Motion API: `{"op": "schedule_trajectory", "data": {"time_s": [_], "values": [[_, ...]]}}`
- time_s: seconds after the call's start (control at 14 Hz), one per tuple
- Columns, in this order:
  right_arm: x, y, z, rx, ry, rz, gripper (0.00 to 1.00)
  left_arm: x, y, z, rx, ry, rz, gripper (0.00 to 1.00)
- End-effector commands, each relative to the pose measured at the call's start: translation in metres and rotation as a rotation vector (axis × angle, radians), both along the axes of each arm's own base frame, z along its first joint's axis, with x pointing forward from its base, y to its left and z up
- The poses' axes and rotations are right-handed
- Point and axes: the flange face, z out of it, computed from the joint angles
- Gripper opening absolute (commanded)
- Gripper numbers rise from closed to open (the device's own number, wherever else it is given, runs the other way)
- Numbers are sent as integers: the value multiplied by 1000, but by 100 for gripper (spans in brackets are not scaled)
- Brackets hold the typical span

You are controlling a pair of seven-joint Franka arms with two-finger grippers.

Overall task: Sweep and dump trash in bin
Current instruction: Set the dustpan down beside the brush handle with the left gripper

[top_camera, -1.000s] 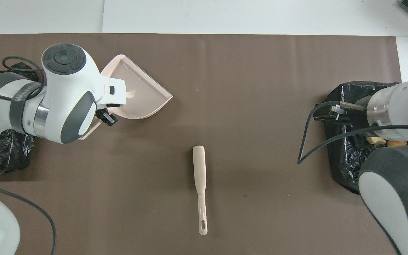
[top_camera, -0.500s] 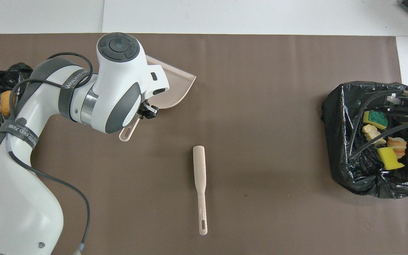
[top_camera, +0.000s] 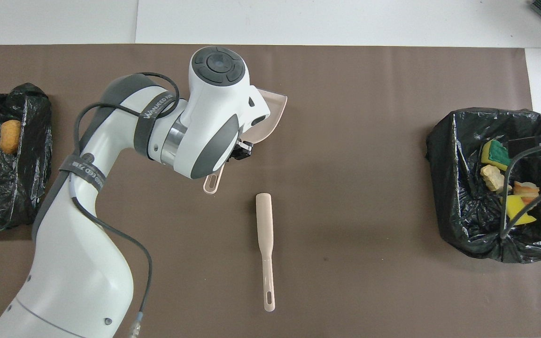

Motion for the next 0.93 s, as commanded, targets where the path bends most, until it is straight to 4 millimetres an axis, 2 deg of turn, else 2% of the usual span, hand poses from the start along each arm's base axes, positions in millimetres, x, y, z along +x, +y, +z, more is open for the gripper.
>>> {"op": "schedule_trajectory", "data": {"time_s": [0.0, 0.21, 0.36, 0.43, 0.64, 0.86], "values": [[-6, -8, -3, 69, 79, -2, 100, 16, -35, -34, 24, 7, 72, 0], [-11, -6, -5, 112, 99, -117, 100, 14, -41, -31, 19, -4, 119, 0], [-13, -8, -5, 116, 105, -124, 100, 8, -55, -30, -6, -16, 186, 0], [-13, -13, -5, 117, 104, -133, 100, 6, -58, -31, -18, -10, 203, 0], [-15, -12, -6, 117, 106, -132, 100, 1, -72, -27, -74, -13, 244, 0], [-16, -8, -8, 117, 111, -123, 100, 0, -74, -28, -92, -19, 243, 0]]}}
